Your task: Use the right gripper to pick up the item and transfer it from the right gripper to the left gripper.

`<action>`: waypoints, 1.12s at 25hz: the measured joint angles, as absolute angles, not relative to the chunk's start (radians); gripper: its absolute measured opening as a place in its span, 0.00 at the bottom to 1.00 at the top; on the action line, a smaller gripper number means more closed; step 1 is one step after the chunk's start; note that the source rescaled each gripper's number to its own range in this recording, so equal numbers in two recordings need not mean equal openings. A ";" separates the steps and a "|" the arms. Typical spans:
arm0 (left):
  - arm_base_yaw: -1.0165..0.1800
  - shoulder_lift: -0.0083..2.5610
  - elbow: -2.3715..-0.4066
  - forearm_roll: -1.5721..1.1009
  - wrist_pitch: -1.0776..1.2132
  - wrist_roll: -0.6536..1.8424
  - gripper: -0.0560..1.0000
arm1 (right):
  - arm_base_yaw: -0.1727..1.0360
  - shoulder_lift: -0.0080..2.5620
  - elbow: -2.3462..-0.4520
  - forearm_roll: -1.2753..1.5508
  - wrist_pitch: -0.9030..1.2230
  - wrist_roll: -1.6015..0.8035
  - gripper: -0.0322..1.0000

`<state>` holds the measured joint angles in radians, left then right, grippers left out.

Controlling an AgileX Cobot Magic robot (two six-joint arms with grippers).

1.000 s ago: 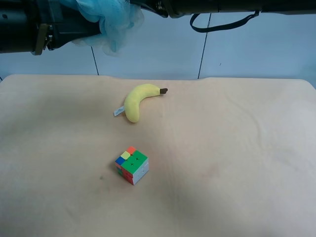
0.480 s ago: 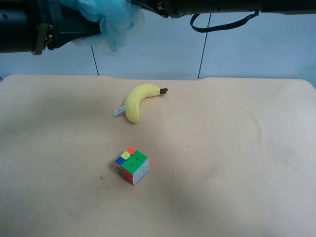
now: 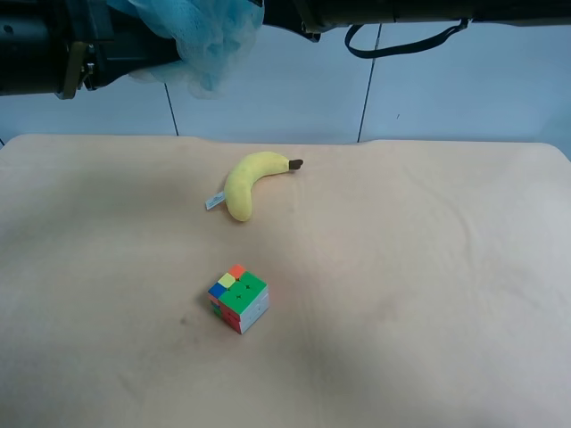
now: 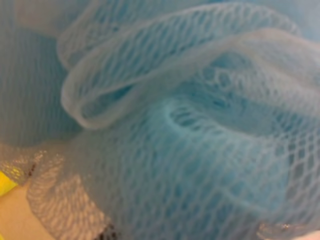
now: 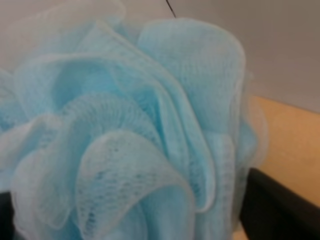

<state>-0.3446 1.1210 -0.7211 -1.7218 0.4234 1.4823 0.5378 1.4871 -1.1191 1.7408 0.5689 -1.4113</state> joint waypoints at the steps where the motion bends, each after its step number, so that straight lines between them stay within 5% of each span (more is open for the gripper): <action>1: -0.345 1.121 -0.721 -1.722 0.423 1.482 0.06 | 0.538 1.487 -1.119 1.741 0.569 -1.411 0.82; 14: -0.345 1.121 -0.721 -1.723 0.423 1.482 0.06 | 0.538 1.362 -1.119 1.620 0.514 -1.313 0.85; 28: -0.345 1.121 -0.721 -1.723 0.422 1.482 0.06 | 0.538 1.144 -1.119 0.967 0.500 -0.758 0.86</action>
<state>-0.3446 1.1210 -0.7211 -1.7228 0.4225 1.4823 0.5378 1.1445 -1.1191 0.9668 0.4996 -0.7582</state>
